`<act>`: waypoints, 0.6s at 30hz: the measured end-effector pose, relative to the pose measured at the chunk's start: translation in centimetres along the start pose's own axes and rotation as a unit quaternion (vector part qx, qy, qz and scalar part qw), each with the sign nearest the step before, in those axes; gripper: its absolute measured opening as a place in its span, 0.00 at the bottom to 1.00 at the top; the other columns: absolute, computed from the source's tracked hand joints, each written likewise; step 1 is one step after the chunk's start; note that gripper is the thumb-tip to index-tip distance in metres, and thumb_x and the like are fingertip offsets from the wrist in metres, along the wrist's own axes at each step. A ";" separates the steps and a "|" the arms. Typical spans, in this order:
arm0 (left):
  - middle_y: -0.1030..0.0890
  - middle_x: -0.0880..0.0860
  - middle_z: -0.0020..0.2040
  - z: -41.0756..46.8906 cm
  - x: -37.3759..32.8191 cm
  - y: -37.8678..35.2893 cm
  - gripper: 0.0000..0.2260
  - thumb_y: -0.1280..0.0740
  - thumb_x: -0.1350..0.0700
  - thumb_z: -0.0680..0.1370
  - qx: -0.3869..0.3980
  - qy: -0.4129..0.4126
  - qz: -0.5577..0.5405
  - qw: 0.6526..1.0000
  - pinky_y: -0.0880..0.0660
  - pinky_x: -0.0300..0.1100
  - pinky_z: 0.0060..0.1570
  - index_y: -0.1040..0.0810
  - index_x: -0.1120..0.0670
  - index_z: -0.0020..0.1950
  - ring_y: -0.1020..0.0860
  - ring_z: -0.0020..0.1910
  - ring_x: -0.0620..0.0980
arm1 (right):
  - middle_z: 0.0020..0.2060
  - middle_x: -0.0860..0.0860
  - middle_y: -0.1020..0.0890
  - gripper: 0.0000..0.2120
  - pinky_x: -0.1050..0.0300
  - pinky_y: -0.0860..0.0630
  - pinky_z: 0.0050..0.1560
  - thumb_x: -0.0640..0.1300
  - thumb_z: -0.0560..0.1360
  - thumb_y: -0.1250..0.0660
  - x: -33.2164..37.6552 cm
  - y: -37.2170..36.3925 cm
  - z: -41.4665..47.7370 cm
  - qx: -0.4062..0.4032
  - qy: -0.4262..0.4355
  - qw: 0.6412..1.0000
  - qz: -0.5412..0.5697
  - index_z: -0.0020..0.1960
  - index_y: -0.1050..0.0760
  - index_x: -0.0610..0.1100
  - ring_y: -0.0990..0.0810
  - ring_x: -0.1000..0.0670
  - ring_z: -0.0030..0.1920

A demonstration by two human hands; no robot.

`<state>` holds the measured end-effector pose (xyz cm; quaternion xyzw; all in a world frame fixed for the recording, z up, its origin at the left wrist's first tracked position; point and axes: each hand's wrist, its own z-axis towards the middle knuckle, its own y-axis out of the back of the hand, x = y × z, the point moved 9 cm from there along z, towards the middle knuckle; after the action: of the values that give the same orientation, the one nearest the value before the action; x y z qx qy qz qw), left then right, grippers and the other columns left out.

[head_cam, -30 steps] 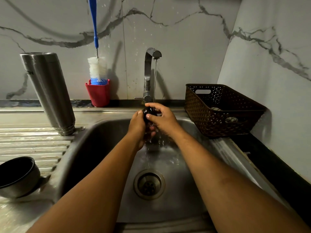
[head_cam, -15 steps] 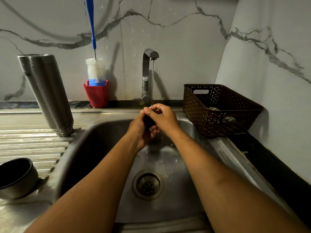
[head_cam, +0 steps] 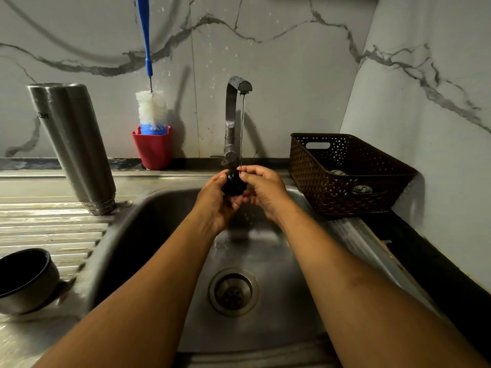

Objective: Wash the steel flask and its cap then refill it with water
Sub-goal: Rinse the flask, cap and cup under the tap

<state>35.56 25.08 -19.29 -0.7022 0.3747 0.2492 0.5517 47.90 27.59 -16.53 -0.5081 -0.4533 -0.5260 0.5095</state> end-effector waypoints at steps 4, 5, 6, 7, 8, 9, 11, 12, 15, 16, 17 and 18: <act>0.20 0.63 0.61 -0.2 0.0 -0.1 0.15 0.45 0.57 0.88 0.008 -0.006 0.013 1.000 0.17 0.44 0.38 0.20 0.50 0.66 0.17 0.50 0.58 | 0.46 0.43 0.17 0.11 0.62 0.25 0.27 0.47 0.82 0.32 -0.4 0.1 -0.3 -0.021 -0.032 0.999 -0.012 0.59 0.21 0.41 0.23 0.53 0.33; 0.20 0.62 0.60 -0.3 0.2 -0.3 0.16 0.46 0.58 0.88 0.016 -0.006 0.025 1.000 0.17 0.44 0.40 0.21 0.50 0.68 0.17 0.48 0.57 | 0.44 0.44 0.17 0.14 0.62 0.26 0.26 0.51 0.81 0.32 -0.5 0.3 -0.4 -0.035 -0.040 0.998 -0.020 0.59 0.21 0.40 0.23 0.53 0.31; 0.20 0.62 0.59 -0.4 0.3 -0.5 0.17 0.46 0.59 0.87 0.023 -0.009 0.039 0.999 0.18 0.44 0.42 0.22 0.50 0.69 0.17 0.46 0.56 | 0.44 0.44 0.17 0.16 0.62 0.27 0.26 0.53 0.81 0.32 -0.8 0.4 -0.3 -0.043 -0.052 0.997 -0.023 0.59 0.22 0.41 0.24 0.53 0.30; 0.19 0.62 0.58 -0.5 0.3 -0.7 0.17 0.46 0.60 0.87 0.028 -0.013 0.053 0.998 0.20 0.44 0.43 0.22 0.50 0.70 0.18 0.45 0.55 | 0.43 0.44 0.17 0.16 0.62 0.27 0.26 0.54 0.81 0.33 -1.0 0.5 -0.4 -0.045 -0.067 0.997 -0.017 0.59 0.22 0.41 0.24 0.52 0.30; 0.19 0.61 0.58 -0.5 0.3 -0.8 0.18 0.47 0.60 0.87 0.031 -0.017 0.065 0.997 0.21 0.44 0.43 0.23 0.50 0.70 0.18 0.44 0.54 | 0.43 0.43 0.17 0.15 0.61 0.26 0.27 0.53 0.81 0.33 -1.2 0.5 -0.4 -0.041 -0.077 0.996 -0.006 0.59 0.22 0.42 0.23 0.51 0.30; 0.19 0.61 0.59 -0.6 0.3 -0.8 0.18 0.47 0.60 0.87 0.032 -0.019 0.070 0.997 0.22 0.44 0.44 0.23 0.50 0.70 0.19 0.45 0.54 | 0.45 0.42 0.17 0.13 0.59 0.24 0.29 0.52 0.81 0.32 -1.1 0.4 -0.5 -0.035 -0.079 0.996 0.001 0.59 0.22 0.43 0.22 0.49 0.32; 0.20 0.60 0.59 -0.6 0.1 -0.7 0.17 0.46 0.59 0.87 0.032 -0.016 0.061 0.997 0.21 0.45 0.47 0.23 0.49 0.70 0.19 0.51 0.56 | 0.50 0.40 0.16 0.11 0.55 0.20 0.33 0.48 0.79 0.31 -0.5 0.2 -0.6 -0.017 -0.058 0.998 -0.005 0.57 0.22 0.43 0.19 0.46 0.37; 0.20 0.59 0.60 -0.6 0.1 -0.7 0.16 0.45 0.58 0.87 0.031 -0.014 0.052 0.998 0.20 0.47 0.49 0.24 0.48 0.71 0.19 0.54 0.56 | 0.51 0.40 0.17 0.10 0.55 0.19 0.34 0.46 0.79 0.30 -0.2 0.1 -0.6 -0.008 -0.043 0.999 -0.010 0.57 0.21 0.43 0.18 0.45 0.40; 0.19 0.59 0.61 -0.5 0.0 -0.6 0.13 0.41 0.54 0.87 0.027 -0.016 0.030 0.999 0.20 0.50 0.56 0.23 0.52 0.69 0.19 0.58 0.57 | 0.53 0.42 0.17 0.08 0.57 0.19 0.32 0.42 0.77 0.28 0.6 -0.5 -0.8 0.012 -0.010 1.000 -0.012 0.56 0.20 0.43 0.16 0.43 0.51; 0.19 0.60 0.60 -0.4 0.1 -0.5 0.12 0.40 0.53 0.87 0.026 -0.019 0.035 0.999 0.20 0.51 0.58 0.21 0.53 0.65 0.18 0.57 0.57 | 0.53 0.43 0.17 0.07 0.58 0.20 0.32 0.41 0.77 0.28 0.7 -0.7 -0.8 0.013 -0.003 1.000 -0.011 0.55 0.19 0.43 0.17 0.43 0.53; 0.18 0.61 0.59 -0.4 0.1 -0.5 0.11 0.39 0.52 0.86 0.023 -0.020 0.039 0.999 0.20 0.52 0.60 0.20 0.55 0.61 0.18 0.56 0.57 | 0.52 0.43 0.16 0.06 0.59 0.21 0.32 0.41 0.77 0.28 0.7 -0.8 -0.8 0.012 0.001 1.000 -0.009 0.53 0.19 0.43 0.17 0.43 0.53; 0.18 0.61 0.58 -0.4 0.2 -0.3 0.11 0.39 0.52 0.86 0.019 -0.020 0.040 0.999 0.21 0.53 0.63 0.20 0.55 0.59 0.18 0.55 0.58 | 0.51 0.43 0.16 0.04 0.60 0.22 0.31 0.41 0.77 0.28 0.6 -0.8 -0.8 0.010 -0.002 1.000 -0.004 0.52 0.18 0.44 0.17 0.44 0.52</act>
<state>35.93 24.70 -19.13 -0.6711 0.3958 0.2780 0.5618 47.09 26.76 -15.92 -0.5022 -0.4615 -0.5228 0.5114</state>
